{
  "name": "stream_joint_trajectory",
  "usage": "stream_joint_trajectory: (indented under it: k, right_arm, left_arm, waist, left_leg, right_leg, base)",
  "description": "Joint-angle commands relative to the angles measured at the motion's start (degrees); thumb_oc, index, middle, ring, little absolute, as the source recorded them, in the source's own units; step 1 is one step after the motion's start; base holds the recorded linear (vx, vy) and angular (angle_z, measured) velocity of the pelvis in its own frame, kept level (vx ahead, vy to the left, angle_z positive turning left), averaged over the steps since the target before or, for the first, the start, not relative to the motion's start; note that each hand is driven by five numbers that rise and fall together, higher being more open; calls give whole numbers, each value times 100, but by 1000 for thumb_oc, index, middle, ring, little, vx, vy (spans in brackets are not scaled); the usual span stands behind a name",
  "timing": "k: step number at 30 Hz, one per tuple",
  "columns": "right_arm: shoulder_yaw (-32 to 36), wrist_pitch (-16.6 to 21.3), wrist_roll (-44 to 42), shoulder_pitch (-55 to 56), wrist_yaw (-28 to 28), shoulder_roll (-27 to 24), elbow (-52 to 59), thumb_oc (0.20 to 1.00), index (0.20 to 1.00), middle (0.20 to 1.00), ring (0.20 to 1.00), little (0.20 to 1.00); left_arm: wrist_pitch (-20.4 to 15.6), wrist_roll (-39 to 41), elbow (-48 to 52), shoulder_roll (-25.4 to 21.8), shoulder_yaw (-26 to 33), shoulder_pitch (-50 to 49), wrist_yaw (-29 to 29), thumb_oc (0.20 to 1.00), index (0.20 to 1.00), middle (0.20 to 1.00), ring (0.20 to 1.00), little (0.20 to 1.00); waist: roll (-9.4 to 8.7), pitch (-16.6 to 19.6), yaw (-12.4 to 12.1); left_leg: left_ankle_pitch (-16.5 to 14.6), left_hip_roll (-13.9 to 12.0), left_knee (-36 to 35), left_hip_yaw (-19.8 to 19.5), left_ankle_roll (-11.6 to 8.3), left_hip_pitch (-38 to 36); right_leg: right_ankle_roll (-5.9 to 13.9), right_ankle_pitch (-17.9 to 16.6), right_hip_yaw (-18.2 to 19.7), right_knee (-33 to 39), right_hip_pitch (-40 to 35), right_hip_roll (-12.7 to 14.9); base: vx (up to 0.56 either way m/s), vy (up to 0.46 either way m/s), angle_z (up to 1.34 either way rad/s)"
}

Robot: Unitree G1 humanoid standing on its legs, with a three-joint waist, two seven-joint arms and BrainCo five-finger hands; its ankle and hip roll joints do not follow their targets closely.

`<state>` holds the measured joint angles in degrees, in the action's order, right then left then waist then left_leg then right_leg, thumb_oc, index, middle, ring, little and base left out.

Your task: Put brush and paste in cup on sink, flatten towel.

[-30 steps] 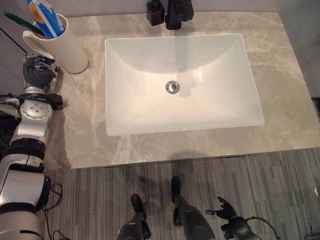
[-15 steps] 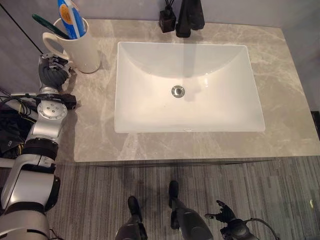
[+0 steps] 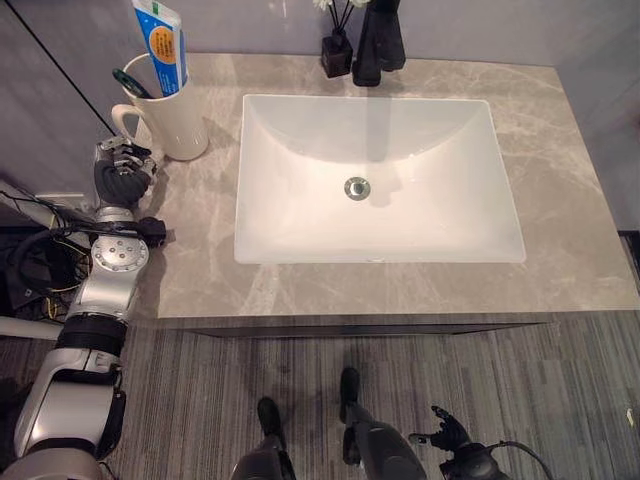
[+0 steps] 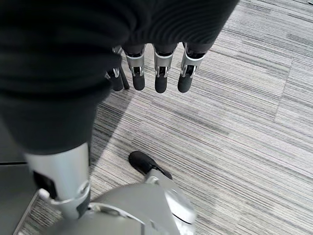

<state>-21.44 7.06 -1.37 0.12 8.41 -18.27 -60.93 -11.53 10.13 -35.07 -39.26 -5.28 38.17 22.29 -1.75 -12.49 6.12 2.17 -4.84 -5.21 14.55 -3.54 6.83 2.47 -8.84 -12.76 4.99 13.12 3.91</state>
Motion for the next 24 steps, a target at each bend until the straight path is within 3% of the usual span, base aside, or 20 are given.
stream_joint_trajectory:
  k: [1, 11, 24]
  right_arm:
    - [109, -32, 85, 7, -70, -168, 135, 1000, 1000, 1000, 1000, 1000]
    - [48, -67, 118, 139, -194, -222, 280, 1000, 1000, 1000, 1000, 1000]
    - [144, -96, 177, 353, -350, -242, 312, 1000, 1000, 1000, 1000, 1000]
  left_arm:
    - [260, -294, -672, 235, -129, -117, 159, 1000, 1000, 1000, 1000, 1000]
    - [424, -301, -902, 453, -9, -312, 240, 1000, 1000, 1000, 1000, 1000]
    - [425, -335, -145, 779, 473, -1147, 424, 1000, 1000, 1000, 1000, 1000]
  waist:
    - [-25, -267, -49]
    - [-276, -155, -93]
    - [-521, 266, -213]
  left_leg:
    - [-8, -87, 21, -561, -114, -113]
    - [-48, -154, 21, -501, -105, -255]
    - [-155, -236, 21, -546, -122, -535]
  right_leg:
    - [503, 302, 159, -260, -193, 44]
    - [476, 341, 233, -293, -259, -51]
    - [454, 439, 147, -253, -583, -131]
  base:
    - [0, 0, 0]
    - [1, -3, -4]
    - [1, 0, 0]
